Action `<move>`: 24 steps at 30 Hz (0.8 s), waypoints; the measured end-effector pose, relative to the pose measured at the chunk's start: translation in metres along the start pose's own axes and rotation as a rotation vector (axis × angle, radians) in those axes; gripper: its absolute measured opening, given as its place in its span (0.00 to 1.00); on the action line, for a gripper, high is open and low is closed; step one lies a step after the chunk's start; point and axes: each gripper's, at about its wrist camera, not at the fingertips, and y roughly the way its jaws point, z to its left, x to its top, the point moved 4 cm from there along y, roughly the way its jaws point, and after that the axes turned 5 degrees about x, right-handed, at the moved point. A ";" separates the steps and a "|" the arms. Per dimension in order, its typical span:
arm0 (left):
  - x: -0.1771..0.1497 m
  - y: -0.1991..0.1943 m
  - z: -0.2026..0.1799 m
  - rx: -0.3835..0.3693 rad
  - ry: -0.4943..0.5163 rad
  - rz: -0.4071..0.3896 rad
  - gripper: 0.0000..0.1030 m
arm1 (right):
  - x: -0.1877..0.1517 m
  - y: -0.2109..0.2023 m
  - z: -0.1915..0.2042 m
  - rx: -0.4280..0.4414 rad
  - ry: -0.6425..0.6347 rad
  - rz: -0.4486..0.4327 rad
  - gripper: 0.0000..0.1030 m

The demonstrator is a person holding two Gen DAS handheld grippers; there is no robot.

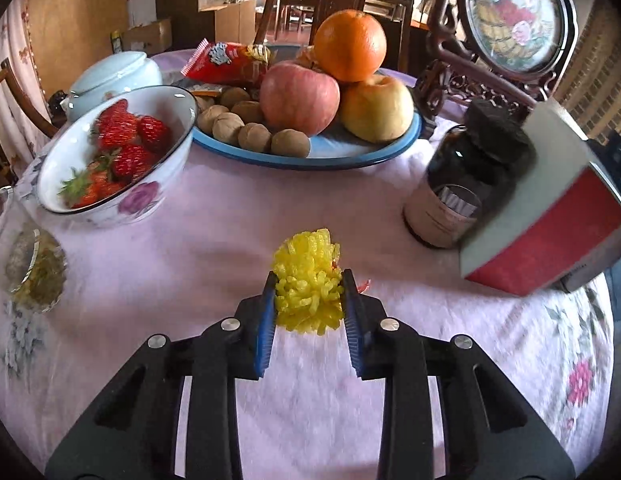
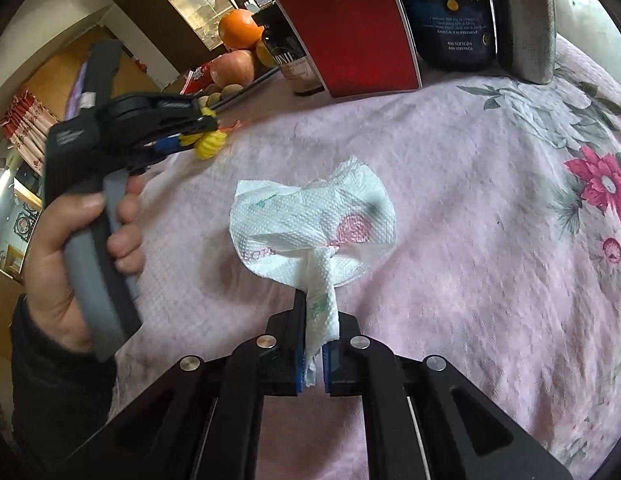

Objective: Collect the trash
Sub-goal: 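Carry the yellow flower and white tissue in both tools over the red basket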

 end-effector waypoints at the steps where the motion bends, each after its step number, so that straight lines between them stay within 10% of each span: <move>1: -0.003 -0.007 0.000 0.000 0.007 -0.005 0.30 | -0.001 -0.002 -0.002 -0.008 -0.001 -0.005 0.09; 24: -0.129 -0.160 0.033 -0.015 0.114 -0.142 0.30 | -0.005 -0.025 0.024 -0.102 -0.156 -0.146 0.08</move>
